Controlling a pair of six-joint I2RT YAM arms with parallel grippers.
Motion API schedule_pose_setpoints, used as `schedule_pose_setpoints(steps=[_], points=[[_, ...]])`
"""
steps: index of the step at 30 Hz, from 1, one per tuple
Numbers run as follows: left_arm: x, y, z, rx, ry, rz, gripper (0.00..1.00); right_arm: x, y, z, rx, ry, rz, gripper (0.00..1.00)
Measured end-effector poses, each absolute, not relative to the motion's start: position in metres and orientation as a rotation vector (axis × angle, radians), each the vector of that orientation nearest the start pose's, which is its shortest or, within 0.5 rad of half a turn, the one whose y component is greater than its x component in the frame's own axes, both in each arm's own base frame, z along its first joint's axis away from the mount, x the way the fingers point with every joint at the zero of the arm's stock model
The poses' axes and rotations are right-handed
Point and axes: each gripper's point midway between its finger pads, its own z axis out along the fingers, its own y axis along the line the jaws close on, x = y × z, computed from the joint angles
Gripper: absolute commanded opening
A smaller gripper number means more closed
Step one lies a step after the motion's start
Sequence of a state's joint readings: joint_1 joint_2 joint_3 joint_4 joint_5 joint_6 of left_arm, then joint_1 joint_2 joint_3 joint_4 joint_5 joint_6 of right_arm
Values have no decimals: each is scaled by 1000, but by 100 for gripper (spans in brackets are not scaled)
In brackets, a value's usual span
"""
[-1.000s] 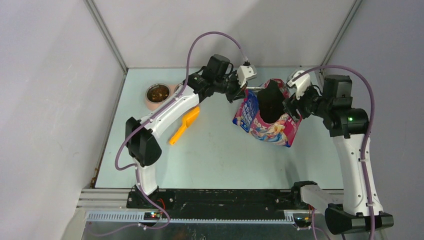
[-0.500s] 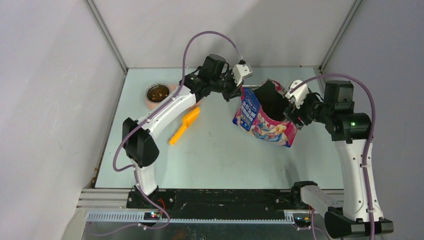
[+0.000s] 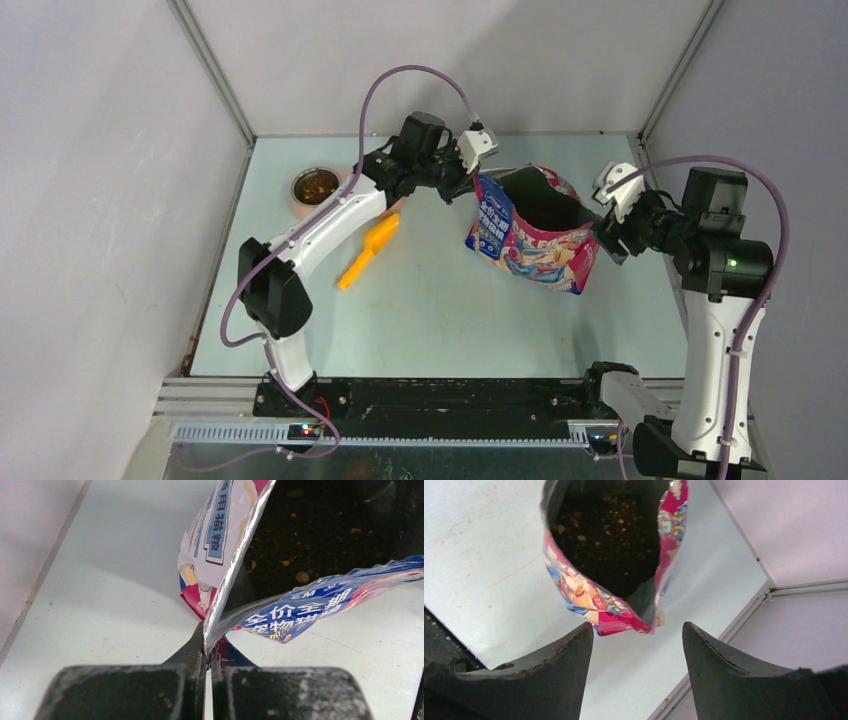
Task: Serve the pet food
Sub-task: Close the pet food bag at the center of the board.
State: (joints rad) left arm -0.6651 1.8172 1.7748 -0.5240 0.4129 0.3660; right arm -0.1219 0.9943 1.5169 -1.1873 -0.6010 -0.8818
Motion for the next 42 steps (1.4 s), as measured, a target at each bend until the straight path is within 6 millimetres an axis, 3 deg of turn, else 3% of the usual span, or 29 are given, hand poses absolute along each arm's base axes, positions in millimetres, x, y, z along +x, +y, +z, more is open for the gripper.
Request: schedule_pose_setpoints(steps=[6, 11, 13, 18, 20, 28, 35, 36, 40, 42], points=[[372, -359, 258, 1255, 1740, -596, 0, 226, 46, 309, -1135, 1885, 143, 67], [370, -357, 257, 1257, 1743, -596, 0, 234, 45, 280, -1129, 1941, 190, 60], [368, -355, 257, 1259, 1744, -595, 0, 241, 45, 278, -1105, 1936, 187, 48], [365, -349, 257, 1263, 1744, -591, 0, 258, 45, 283, -1062, 1891, 160, 7], [365, -346, 257, 1264, 1741, -588, 0, 260, 45, 282, -1061, 1886, 151, 0], [362, -331, 252, 1316, 1713, -571, 0, 251, 36, 282, -1025, 1840, 63, 0], [350, -327, 258, 1397, 1653, -571, 1, 264, 27, 290, -773, 1875, 90, 0], [347, -326, 260, 1406, 1653, -576, 3, 267, 26, 291, -725, 1882, 102, 0], [340, -321, 281, 1430, 1625, -574, 52, 273, 25, 292, -587, 1900, 153, 0], [336, -320, 303, 1442, 1567, -558, 60, 274, 27, 293, -555, 1901, 177, 0]])
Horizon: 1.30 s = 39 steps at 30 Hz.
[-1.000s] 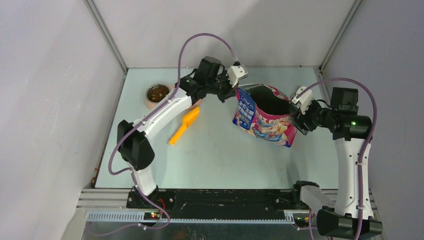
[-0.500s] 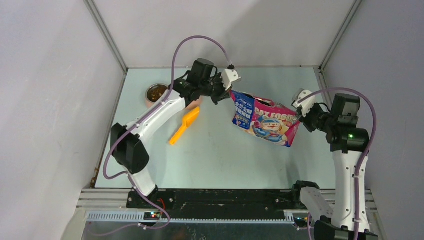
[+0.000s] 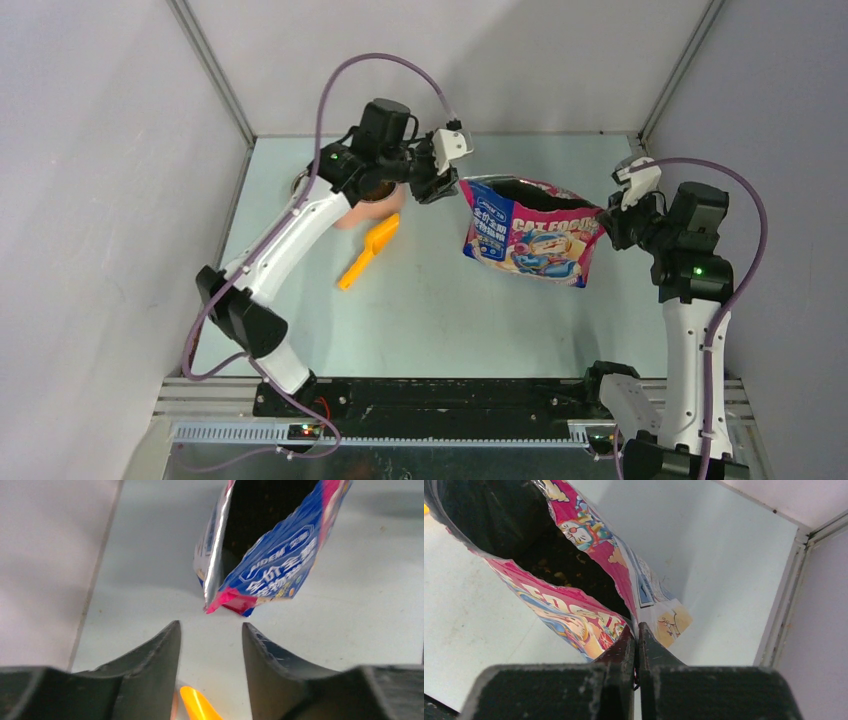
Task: Serve the pet food
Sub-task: Close the pet food bag at the center of the board.
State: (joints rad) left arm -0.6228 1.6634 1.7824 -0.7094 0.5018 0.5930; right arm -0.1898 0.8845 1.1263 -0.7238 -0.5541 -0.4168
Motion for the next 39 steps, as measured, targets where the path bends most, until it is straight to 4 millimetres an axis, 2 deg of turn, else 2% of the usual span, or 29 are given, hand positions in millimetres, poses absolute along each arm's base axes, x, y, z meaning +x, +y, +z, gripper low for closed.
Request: schedule_pose_setpoints(steps=[5, 7, 9, 12, 17, 20, 27, 31, 34, 37, 39], points=[[308, -326, 353, 1522, 1400, -524, 64, 276, 29, 293, -526, 1908, 207, 0], [296, -333, 361, 1566, 1346, -522, 65, 277, 29, 293, -521, 1909, 211, 0], [289, -339, 360, 1619, 1310, -516, 65, 277, 29, 293, -519, 1909, 213, 0], [288, -349, 345, 1693, 1292, -505, 66, 277, 29, 293, -520, 1908, 215, 0], [305, -358, 295, 1800, 1357, -464, 65, 276, 30, 293, -523, 1909, 223, 0], [311, -359, 275, 1837, 1390, -444, 64, 276, 31, 292, -525, 1910, 229, 0], [315, -357, 273, 1851, 1392, -417, 61, 276, 33, 292, -539, 1904, 237, 0], [312, -355, 287, 1840, 1378, -413, 62, 276, 34, 292, -550, 1900, 238, 0], [311, -352, 311, 1807, 1340, -393, 67, 276, 34, 292, -555, 1898, 239, 0], [313, -347, 336, 1761, 1300, -340, 68, 275, 35, 292, -559, 1898, 242, 0], [316, -345, 346, 1737, 1283, -311, 68, 275, 35, 292, -560, 1898, 242, 0]])
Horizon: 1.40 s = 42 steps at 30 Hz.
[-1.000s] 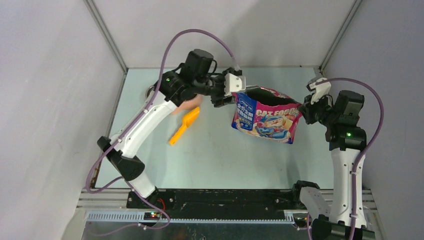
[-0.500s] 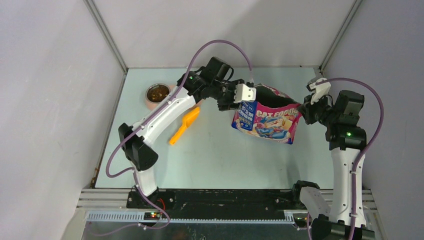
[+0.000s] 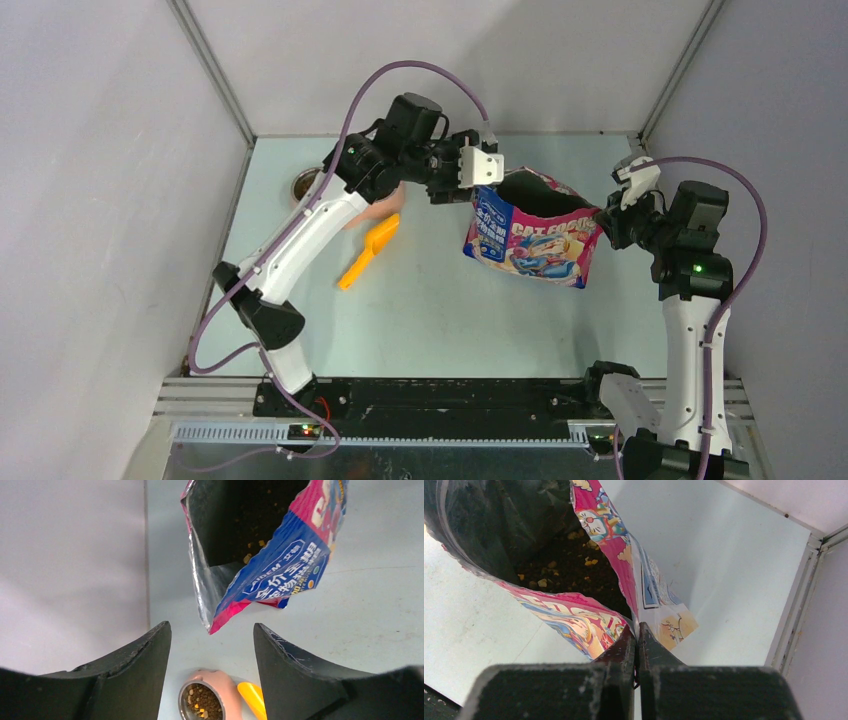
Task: Serve the pet food
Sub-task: Close the pet food bag at the center of the board.
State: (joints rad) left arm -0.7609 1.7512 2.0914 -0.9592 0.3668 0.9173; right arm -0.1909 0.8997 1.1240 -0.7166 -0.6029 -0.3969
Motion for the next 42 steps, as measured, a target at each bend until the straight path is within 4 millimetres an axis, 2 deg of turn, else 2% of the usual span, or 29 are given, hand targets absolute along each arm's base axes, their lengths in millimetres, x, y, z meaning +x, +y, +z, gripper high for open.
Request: schedule_pose_setpoints(steps=[4, 11, 15, 21, 23, 24, 25, 31, 35, 38, 42], points=[[323, -347, 342, 1732, 1291, -291, 69, 275, 35, 292, -560, 1898, 242, 0], [341, -359, 302, 1797, 1341, -276, 66, 276, 35, 291, -561, 1899, 247, 0], [348, -361, 287, 1815, 1362, -262, 59, 277, 35, 290, -561, 1902, 251, 0], [349, -364, 286, 1821, 1354, -259, 33, 278, 35, 289, -561, 1905, 255, 0], [348, -365, 285, 1826, 1347, -259, 16, 278, 35, 289, -561, 1906, 255, 0], [348, -365, 285, 1827, 1346, -260, 5, 278, 35, 289, -562, 1906, 256, 0], [347, -365, 285, 1835, 1341, -260, 1, 278, 35, 289, -562, 1906, 256, 0], [344, -365, 278, 1849, 1352, -252, 0, 279, 31, 289, -564, 1905, 234, 0], [341, -348, 271, 1837, 1393, -206, 0, 281, 24, 289, -550, 1907, 196, 0], [338, -339, 274, 1799, 1415, -197, 0, 284, 20, 289, -518, 1919, 185, 0], [326, -330, 278, 1743, 1452, -235, 0, 296, 20, 289, -475, 1940, 224, 0]])
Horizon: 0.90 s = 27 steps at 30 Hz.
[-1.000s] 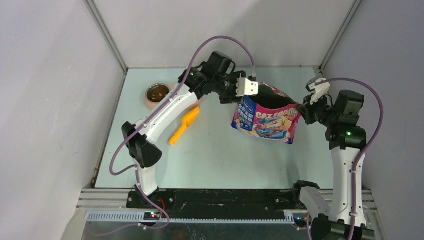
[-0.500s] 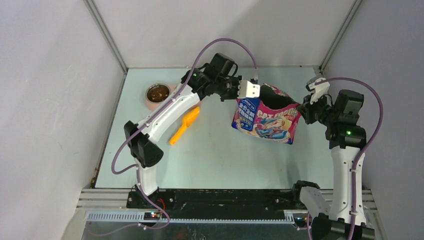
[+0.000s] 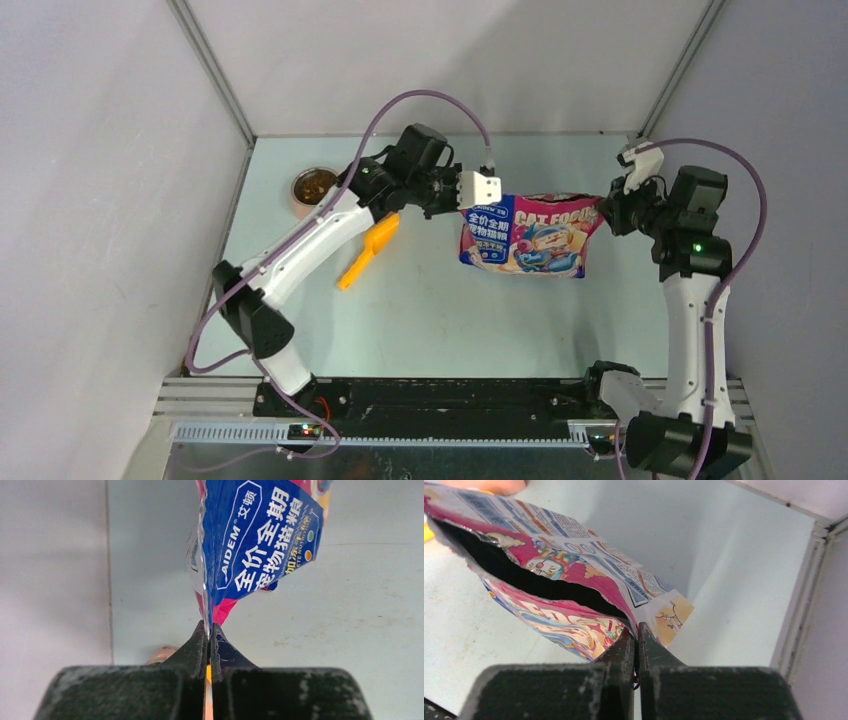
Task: Serve the pet food
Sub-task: Close the pet food bag at the center of the board.
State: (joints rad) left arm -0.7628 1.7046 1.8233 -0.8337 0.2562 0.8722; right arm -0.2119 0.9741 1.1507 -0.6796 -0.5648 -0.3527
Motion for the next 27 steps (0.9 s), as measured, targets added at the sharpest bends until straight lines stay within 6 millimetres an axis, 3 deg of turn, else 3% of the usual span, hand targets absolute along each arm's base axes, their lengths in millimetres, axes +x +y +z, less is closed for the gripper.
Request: schedule_pose_setpoints(steps=[4, 7, 10, 14, 15, 16, 17, 18, 19, 20, 21, 23, 27], points=[[307, -315, 284, 1672, 1511, -274, 0, 307, 33, 290, -493, 1945, 295, 0], [297, -296, 289, 1606, 1557, -271, 0, 307, 55, 290, -591, 1922, 301, 0], [293, -275, 301, 1517, 1583, -232, 0, 307, 76, 290, -707, 1892, 254, 0], [289, -261, 319, 1427, 1575, -210, 0, 310, 87, 289, -832, 1853, 124, 0], [289, -260, 321, 1415, 1569, -211, 1, 310, 87, 289, -855, 1846, 93, 5], [288, -260, 322, 1410, 1566, -212, 9, 311, 87, 289, -871, 1840, 71, 8], [288, -260, 322, 1407, 1567, -213, 17, 312, 87, 290, -887, 1833, 50, 18], [289, -261, 321, 1406, 1568, -214, 32, 312, 86, 290, -901, 1827, 31, 25], [289, -261, 319, 1406, 1570, -214, 38, 312, 85, 292, -916, 1816, 13, 40], [289, -261, 318, 1413, 1567, -212, 48, 312, 84, 295, -925, 1802, -1, 48], [288, -261, 317, 1412, 1571, -219, 51, 311, 83, 302, -938, 1776, -21, 59], [288, -262, 318, 1416, 1566, -224, 57, 307, 81, 322, -951, 1712, -61, 68], [281, -268, 319, 1448, 1551, -274, 65, 289, 76, 366, -962, 1579, -131, 79]])
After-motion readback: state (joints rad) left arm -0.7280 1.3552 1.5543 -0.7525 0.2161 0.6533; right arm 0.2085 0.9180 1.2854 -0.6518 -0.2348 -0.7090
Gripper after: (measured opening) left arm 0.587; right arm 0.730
